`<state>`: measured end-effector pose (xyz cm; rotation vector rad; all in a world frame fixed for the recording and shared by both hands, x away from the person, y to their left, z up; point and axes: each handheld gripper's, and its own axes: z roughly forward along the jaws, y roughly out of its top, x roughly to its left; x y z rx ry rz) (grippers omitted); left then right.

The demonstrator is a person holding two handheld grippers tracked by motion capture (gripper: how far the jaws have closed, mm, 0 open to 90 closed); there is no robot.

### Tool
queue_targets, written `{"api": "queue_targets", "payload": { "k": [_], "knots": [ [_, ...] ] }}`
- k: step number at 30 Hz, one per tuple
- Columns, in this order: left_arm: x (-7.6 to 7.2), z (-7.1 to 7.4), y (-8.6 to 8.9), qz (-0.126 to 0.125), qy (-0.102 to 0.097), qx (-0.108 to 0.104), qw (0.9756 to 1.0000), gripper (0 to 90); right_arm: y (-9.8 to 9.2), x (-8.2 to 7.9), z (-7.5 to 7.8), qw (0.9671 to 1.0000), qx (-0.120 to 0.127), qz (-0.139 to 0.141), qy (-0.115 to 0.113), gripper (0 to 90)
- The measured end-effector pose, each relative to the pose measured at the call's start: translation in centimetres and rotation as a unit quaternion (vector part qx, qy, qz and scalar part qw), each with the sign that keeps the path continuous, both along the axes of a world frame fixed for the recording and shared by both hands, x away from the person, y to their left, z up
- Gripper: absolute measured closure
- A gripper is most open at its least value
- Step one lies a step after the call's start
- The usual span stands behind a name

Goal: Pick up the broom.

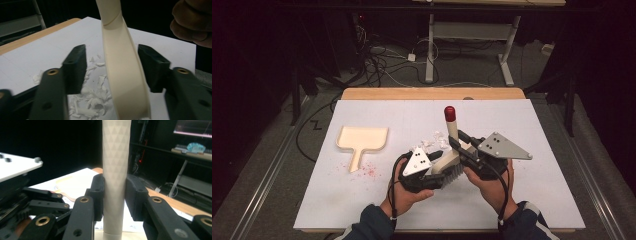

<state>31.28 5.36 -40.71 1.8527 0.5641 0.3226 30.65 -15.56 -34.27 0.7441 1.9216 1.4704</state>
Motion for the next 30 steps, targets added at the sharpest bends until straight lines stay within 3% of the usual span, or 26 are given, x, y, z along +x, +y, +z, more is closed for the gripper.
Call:
{"api": "queue_targets", "payload": {
  "k": [7, 12, 15, 17, 18, 19, 20, 22, 26, 27, 28, 30],
  "knots": [
    [-0.3, 0.1, 0.3, -0.017, -0.005, -0.002, 0.9998, 62.5, -0.1, -1.1, 0.5, 0.9999, 0.007, 0.005, -0.007, 71.4],
    [-0.4, 0.1, 0.3, -0.025, -0.005, 0.007, 0.9997, 64.1, -0.4, -1.5, 0.6, 0.9998, -0.009, 0.012, -0.017, 70.8],
    [-0.3, 0.2, 0.6, -0.047, -0.001, 0.017, 0.9988, 64.5, -1.2, -1.3, 0.5, 0.9993, -0.014, 0.032, -0.015, 66.6],
    [-0.5, 0.2, 0.8, -0.062, -0.004, 0.037, 0.9974, 64.5, -2.4, -1.2, 0.6, 0.9959, -0.052, 0.071, -0.019, 55.3],
    [-0.5, 0.2, 0.8, -0.062, -0.004, 0.037, 0.9974, 64.5, -2.7, -1.0, 0.7, 0.9922, -0.08, 0.095, -0.003, 50.8],
    [-0.6, 0.2, 1.0, -0.07, -0.005, 0.045, 0.9965, 64.5, -2.7, -1.0, 0.7, 0.9922, -0.08, 0.095, -0.003, 50.8],
    [-0.7, 0.2, 1.2, -0.074, -0.008, 0.052, 0.9959, 64.5, -3.5, -0.7, 0.5, 0.9845, -0.132, 0.114, 0.02, 46.8],
    [-0.8, 0.2, 1.7, -0.084, -0.007, 0.056, 0.9949, 64.5, -4.1, -0.7, 0.3, 0.9833, -0.136, 0.119, 0.022, 46.2],
    [-1.2, 0.4, 2.7, -0.114, -0.002, 0.064, 0.9914, 64.5, -5.8, -0.1, -0.7, 0.9713, -0.155, 0.168, 0.067, 40.3],
    [-1.4, 0.4, 2.9, -0.125, -0.001, 0.068, 0.9898, 64.5, -5.9, -0.1, -1.0, 0.9669, -0.159, 0.185, 0.075, 40.3],
    [-1.7, 0.4, 3.1, -0.139, -0.001, 0.071, 0.9878, 64.5, -5.6, -0.3, -1.7, 0.9591, -0.182, 0.202, 0.078, 39.0],
    [-2.1, 0.2, 3.4, -0.155, -0.001, 0.075, 0.985, 64.5, -4.7, -0.4, -2.4, 0.9497, -0.191, 0.232, 0.089, 39.1]
  ]
}}
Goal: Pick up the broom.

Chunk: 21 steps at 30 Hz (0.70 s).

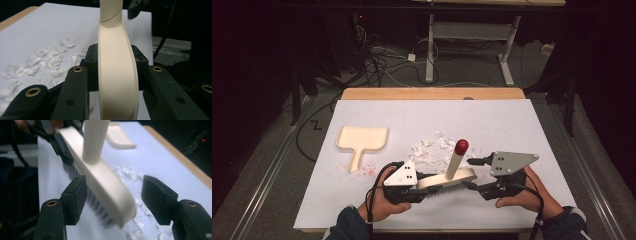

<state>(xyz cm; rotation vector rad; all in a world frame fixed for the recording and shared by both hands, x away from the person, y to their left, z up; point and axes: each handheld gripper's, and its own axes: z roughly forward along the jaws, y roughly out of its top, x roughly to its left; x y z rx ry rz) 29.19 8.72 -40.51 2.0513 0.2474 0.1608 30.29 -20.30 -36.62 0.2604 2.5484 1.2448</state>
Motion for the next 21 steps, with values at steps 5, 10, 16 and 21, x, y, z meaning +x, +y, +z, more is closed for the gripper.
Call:
{"api": "queue_targets", "payload": {
  "k": [5, 10, 16, 21],
  "knots": [
    [-0.6, 0.1, -0.2, -0.048, 0.001, 0.016, 0.9987, 64.4, 2.5, 0.0, -1.9, 0.9973, -0.04, 0.057, 0.022, 40.0],
    [-0.6, 0.0, -0.3, -0.047, 0.006, 0.019, 0.9987, 64.2, 3.5, 0.5, -3.1, 0.993, -0.039, 0.102, 0.044, 57.3],
    [-0.6, -0.2, -0.3, -0.003, -0.029, 0.053, 0.9982, 45.6, 3.7, 0.6, -3.6, 0.9921, -0.041, 0.107, 0.051, 68.3],
    [-1.8, -0.1, 1.2, 0.086, -0.104, 0.08, 0.9875, 20.8, 2.6, 1.4, -3.0, 0.9964, -0.024, 0.061, 0.053, 68.4]
  ]
}}
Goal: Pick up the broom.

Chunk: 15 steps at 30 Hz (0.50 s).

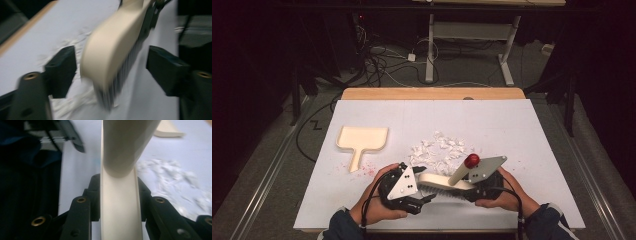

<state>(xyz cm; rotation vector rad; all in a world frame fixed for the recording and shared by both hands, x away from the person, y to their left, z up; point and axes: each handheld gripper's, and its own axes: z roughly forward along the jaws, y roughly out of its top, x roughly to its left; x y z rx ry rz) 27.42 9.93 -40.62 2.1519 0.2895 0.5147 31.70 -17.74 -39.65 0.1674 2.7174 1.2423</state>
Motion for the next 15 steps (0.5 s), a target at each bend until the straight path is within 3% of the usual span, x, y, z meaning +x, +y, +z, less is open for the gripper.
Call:
{"api": "queue_targets", "payload": {
  "k": [2, 3, 4, 5, 6, 8, 10, 12, 13, 14, 15],
  "knots": [
    [-0.2, -0.1, 0.6, 0.011, -0.006, -0.005, 0.9999, 18.7, -0.5, 0.2, 0.2, 0.9999, 0.008, -0.008, 0.001, 68.3],
    [-0.3, -0.4, 2.1, 0.04, -0.012, -0.011, 0.9991, 17.7, -1.5, 0.5, 0.7, 0.999, 0.015, -0.041, -0.007, 68.3],
    [-0.3, -0.4, 2.1, 0.04, -0.012, -0.011, 0.9991, 17.0, -1.5, 0.5, 0.7, 0.999, 0.015, -0.041, -0.007, 68.3],
    [-0.3, -0.9, 3.8, 0.07, -0.015, -0.014, 0.9974, 16.9, -2.6, 0.7, 1.2, 0.9974, 0.02, -0.067, -0.014, 68.4],
    [-0.3, -0.9, 3.8, 0.07, -0.015, -0.014, 0.9974, 16.3, -3.1, 0.7, 1.5, 0.9961, 0.023, -0.083, -0.018, 68.4],
    [-0.4, -1.7, 5.5, 0.099, -0.02, -0.004, 0.9949, 15.5, -3.7, 0.8, 1.8, 0.9948, 0.025, -0.096, -0.022, 68.4],
    [-0.5, -2.4, 7.0, 0.121, -0.015, -0.002, 0.9925, 15.5, -5.3, 0.9, 2.4, 0.9899, 0.03, -0.135, -0.028, 68.3],
    [-0.8, -3.1, 8.1, 0.143, -0.016, 0.007, 0.9895, 15.5, -5.9, 0.9, 2.6, 0.9883, 0.032, -0.146, -0.03, 68.3],
    [-0.9, -3.4, 8.6, 0.151, -0.015, 0.012, 0.9884, 15.6, -7.1, 1.1, 2.9, 0.9848, 0.038, -0.167, -0.032, 68.3],
    [-1.0, -3.6, 9.0, 0.157, -0.014, 0.015, 0.9873, 15.6, -7.1, 1.1, 2.9, 0.9848, 0.038, -0.167, -0.032, 68.3],
    [-1.0, -3.9, 9.4, 0.165, -0.011, 0.016, 0.9861, 15.6, -8.2, 1.2, 3.3, 0.9811, 0.047, -0.185, -0.032, 68.4]
  ]
}}
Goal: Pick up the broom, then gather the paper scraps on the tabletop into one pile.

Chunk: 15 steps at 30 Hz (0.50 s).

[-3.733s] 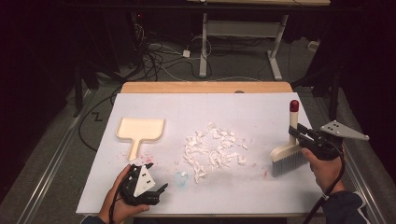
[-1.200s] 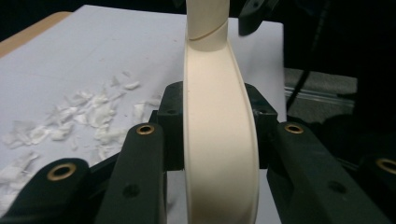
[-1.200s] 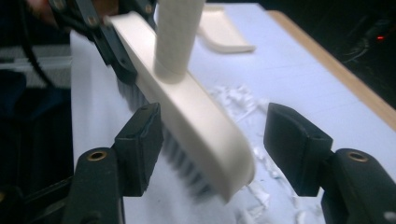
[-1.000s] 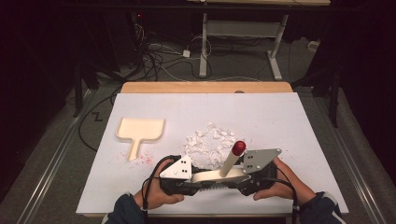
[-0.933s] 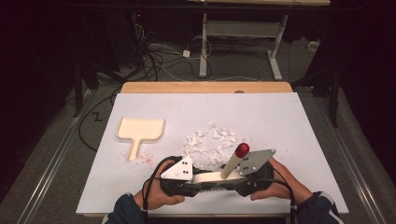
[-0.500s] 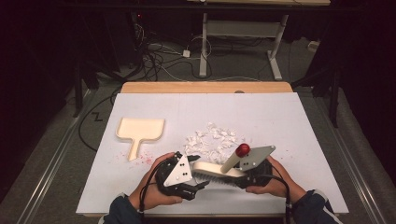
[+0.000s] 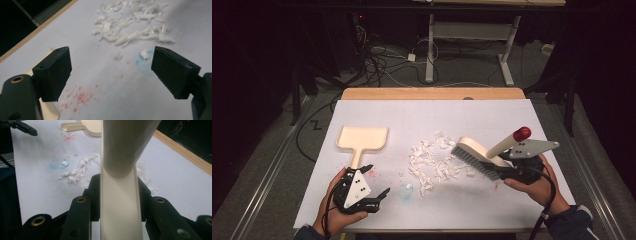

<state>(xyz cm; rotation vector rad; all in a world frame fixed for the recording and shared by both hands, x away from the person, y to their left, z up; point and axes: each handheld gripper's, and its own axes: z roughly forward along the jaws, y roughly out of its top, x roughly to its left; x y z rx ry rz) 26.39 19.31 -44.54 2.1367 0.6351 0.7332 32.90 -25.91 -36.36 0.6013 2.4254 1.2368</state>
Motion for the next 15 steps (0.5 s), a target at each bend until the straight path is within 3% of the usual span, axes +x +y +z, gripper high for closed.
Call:
{"api": "queue_targets", "payload": {
  "k": [2, 4, 7, 8, 11, 12, 13, 15],
  "knots": [
    [-0.1, -0.6, 0.6, 0.012, 0.007, 0.007, 0.9999, 15.6, -0.5, 0.1, 0.2, 0.9999, 0.003, -0.01, -0.004, 68.3],
    [-0.4, -1.1, 1.0, 0.021, 0.014, 0.015, 0.9996, 15.6, -2.0, 0.2, 0.5, 0.9984, 0.007, -0.054, -0.017, 68.4],
    [-1.0, -1.8, 1.3, 0.023, 0.024, 0.021, 0.9992, 15.6, -2.8, 0.4, 0.5, 0.9966, 0.003, -0.079, -0.021, 68.3],
    [-1.2, -2.0, 1.4, 0.024, 0.026, 0.028, 0.999, 15.6, -3.4, 0.7, 0.6, 0.9939, -0.008, -0.106, -0.029, 68.4],
    [-1.5, -2.7, 1.5, 0.025, 0.041, 0.029, 0.9985, 15.6, -3.9, 1.0, 0.5, 0.9907, -0.014, -0.13, -0.036, 68.4],
    [-1.5, -2.9, 1.5, 0.024, 0.045, 0.032, 0.9982, 15.6, -4.2, 1.4, 0.4, 0.9863, -0.03, -0.156, -0.046, 68.3],
    [-1.5, -2.9, 1.5, 0.023, 0.048, 0.034, 0.998, 15.6, -4.2, 1.4, 0.4, 0.9863, -0.03, -0.156, -0.046, 68.3],
    [-1.5, -2.9, 1.4, 0.022, 0.044, 0.033, 0.9983, 15.6, -4.6, 2.0, 0.0, 0.9821, -0.04, -0.176, -0.053, 68.4]
  ]
}}
